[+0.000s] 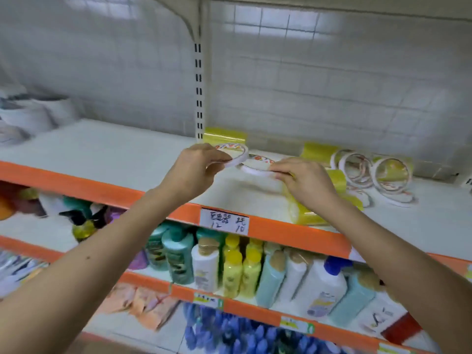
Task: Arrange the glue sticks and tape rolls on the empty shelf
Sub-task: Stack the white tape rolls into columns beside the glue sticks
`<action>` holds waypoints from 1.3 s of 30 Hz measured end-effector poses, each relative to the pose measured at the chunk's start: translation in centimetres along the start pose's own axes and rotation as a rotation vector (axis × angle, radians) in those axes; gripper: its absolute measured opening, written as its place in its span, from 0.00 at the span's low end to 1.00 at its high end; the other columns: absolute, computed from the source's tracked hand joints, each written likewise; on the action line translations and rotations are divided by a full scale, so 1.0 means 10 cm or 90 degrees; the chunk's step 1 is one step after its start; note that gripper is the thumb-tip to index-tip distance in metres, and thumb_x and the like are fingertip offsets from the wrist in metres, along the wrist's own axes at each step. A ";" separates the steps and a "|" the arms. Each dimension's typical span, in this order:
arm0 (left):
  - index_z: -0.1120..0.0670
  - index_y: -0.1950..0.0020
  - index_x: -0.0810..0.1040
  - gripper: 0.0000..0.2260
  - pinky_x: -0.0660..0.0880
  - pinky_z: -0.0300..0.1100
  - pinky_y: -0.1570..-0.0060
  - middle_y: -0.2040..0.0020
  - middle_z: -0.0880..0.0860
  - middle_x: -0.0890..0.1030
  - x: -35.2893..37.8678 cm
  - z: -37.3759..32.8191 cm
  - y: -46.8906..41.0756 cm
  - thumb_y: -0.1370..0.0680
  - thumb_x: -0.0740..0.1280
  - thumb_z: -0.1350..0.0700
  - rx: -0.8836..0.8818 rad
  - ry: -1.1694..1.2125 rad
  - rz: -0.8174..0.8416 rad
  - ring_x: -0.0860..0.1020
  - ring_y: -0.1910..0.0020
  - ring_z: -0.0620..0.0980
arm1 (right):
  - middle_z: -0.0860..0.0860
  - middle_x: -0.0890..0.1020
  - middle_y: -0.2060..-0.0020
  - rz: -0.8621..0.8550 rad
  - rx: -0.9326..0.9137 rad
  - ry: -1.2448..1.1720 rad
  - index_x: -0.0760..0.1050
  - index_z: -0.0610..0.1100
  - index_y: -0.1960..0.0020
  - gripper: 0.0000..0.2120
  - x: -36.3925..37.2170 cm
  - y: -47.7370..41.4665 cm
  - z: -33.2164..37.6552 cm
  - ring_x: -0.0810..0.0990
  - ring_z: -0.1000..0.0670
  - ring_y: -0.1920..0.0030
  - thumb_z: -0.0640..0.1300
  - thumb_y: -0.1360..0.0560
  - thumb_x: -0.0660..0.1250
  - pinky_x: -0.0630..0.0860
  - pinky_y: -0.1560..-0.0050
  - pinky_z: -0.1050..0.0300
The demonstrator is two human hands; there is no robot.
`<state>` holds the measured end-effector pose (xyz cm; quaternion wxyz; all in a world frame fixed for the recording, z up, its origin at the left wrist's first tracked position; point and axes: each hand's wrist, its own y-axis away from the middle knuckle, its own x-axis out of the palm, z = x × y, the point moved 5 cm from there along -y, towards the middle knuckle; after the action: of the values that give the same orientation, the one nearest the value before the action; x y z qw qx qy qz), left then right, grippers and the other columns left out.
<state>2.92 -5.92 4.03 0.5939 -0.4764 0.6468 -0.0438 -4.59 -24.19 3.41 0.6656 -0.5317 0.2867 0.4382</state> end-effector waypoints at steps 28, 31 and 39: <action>0.60 0.46 0.81 0.10 0.70 0.42 0.53 0.51 0.59 0.82 -2.03 3.92 0.87 0.26 0.66 0.66 -0.271 -0.186 -0.048 0.78 0.50 0.59 | 0.50 0.81 0.45 0.144 -0.147 -0.143 0.80 0.46 0.45 0.11 2.65 -2.64 2.94 0.76 0.47 0.42 0.40 0.25 0.64 0.70 0.42 0.52; 0.59 0.46 0.81 0.11 0.70 0.44 0.51 0.51 0.60 0.81 -2.17 4.26 0.99 0.26 0.66 0.65 -0.289 -0.192 -0.042 0.77 0.49 0.60 | 0.49 0.81 0.46 0.130 -0.139 -0.159 0.80 0.45 0.46 0.10 2.81 -2.77 3.18 0.77 0.46 0.43 0.39 0.25 0.64 0.71 0.42 0.51; 0.57 0.45 0.81 0.13 0.67 0.41 0.50 0.47 0.60 0.81 -2.38 5.16 1.06 0.26 0.65 0.67 -0.208 -0.126 0.037 0.75 0.48 0.61 | 0.49 0.82 0.46 0.082 -0.040 -0.148 0.80 0.44 0.47 0.10 3.18 -2.91 3.79 0.77 0.47 0.43 0.38 0.25 0.64 0.67 0.44 0.58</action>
<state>34.91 42.04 -0.27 0.5706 -0.5495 0.5972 0.1257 32.42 19.53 -0.01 0.6479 -0.4784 0.2274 0.5474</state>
